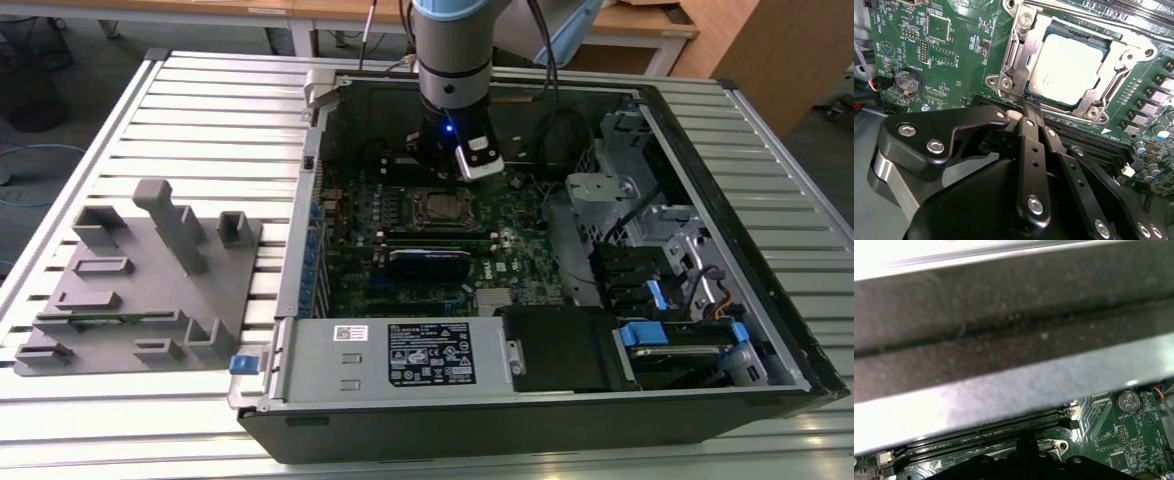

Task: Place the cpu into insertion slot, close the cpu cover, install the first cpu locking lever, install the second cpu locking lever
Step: 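Install the first cpu locking lever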

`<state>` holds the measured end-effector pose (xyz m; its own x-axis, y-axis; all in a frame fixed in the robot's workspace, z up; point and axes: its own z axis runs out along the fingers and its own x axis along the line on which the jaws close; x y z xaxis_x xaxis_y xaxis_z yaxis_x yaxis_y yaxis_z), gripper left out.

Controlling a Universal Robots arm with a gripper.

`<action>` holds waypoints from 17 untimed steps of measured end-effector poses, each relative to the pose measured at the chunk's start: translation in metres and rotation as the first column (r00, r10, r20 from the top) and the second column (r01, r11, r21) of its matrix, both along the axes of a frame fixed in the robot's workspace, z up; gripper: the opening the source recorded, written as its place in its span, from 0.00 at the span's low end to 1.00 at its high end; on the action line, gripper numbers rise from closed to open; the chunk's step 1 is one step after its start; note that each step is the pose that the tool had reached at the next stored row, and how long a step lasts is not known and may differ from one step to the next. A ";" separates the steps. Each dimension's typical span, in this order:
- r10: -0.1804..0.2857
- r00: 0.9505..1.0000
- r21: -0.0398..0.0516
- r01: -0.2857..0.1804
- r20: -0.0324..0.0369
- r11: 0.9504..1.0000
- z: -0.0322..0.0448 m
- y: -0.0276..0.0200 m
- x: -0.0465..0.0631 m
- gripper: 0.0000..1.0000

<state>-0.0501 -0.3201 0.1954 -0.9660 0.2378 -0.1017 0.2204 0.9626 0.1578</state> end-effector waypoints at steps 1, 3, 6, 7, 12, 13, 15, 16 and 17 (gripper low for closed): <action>0.000 1.000 0.000 0.000 0.000 1.000 0.0001 0.0000 0.000 0.11; 0.000 1.000 0.001 0.000 0.001 1.000 0.0012 0.0001 0.000 0.11; -0.001 1.000 0.000 0.001 0.000 1.000 0.0047 0.0000 0.000 0.11; -0.001 1.000 0.000 0.001 0.000 1.000 0.0058 0.0000 0.000 0.11; -0.003 1.000 0.000 0.003 0.000 1.000 0.0073 0.0027 0.000 0.11; -0.003 1.000 -0.001 0.003 0.000 1.000 0.0073 0.0043 0.000 0.11; -0.004 1.000 -0.002 0.004 0.000 1.000 0.0074 0.0080 0.000 0.11; -0.004 1.000 -0.002 0.004 0.000 1.000 0.0073 0.0095 0.000 0.11; -0.004 1.000 -0.002 0.004 0.000 1.000 0.0073 0.0106 0.000 0.11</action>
